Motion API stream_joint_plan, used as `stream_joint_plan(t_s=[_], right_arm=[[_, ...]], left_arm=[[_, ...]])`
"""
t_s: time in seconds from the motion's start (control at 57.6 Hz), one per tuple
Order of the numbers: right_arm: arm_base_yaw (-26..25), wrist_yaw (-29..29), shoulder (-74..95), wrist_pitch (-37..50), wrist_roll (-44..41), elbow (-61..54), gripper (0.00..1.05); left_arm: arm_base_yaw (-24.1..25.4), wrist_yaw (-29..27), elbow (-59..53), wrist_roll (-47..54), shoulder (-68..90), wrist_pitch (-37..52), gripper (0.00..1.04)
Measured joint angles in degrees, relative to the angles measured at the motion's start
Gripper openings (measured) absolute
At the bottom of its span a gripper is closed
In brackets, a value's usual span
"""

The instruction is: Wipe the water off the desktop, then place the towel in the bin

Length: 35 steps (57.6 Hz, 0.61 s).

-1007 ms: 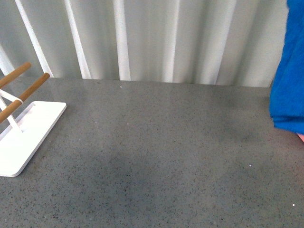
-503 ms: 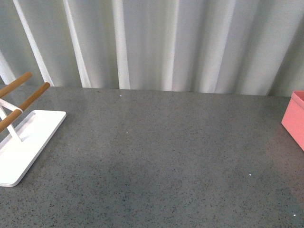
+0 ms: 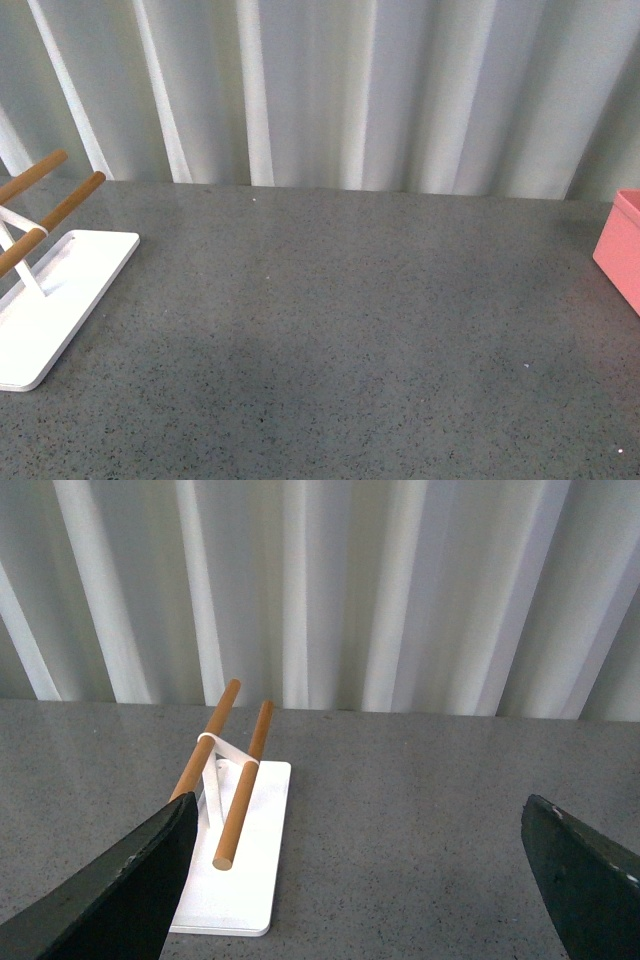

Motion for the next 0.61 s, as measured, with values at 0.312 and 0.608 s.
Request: stream_joint_plan(t_s=[0.312, 0.608], right_arm=[[-1.7, 4.07, 4.85, -4.96, 0.26, -0.24, 0.38], [-3.06, 3.63, 4.63, -6.71, -0.15, 0.13, 1.0]], left_arm=[[0.0, 0.0, 0.0, 0.0, 0.0, 0.0, 0.98], [0.0, 0.0, 0.0, 0.0, 0.0, 0.0, 0.98]])
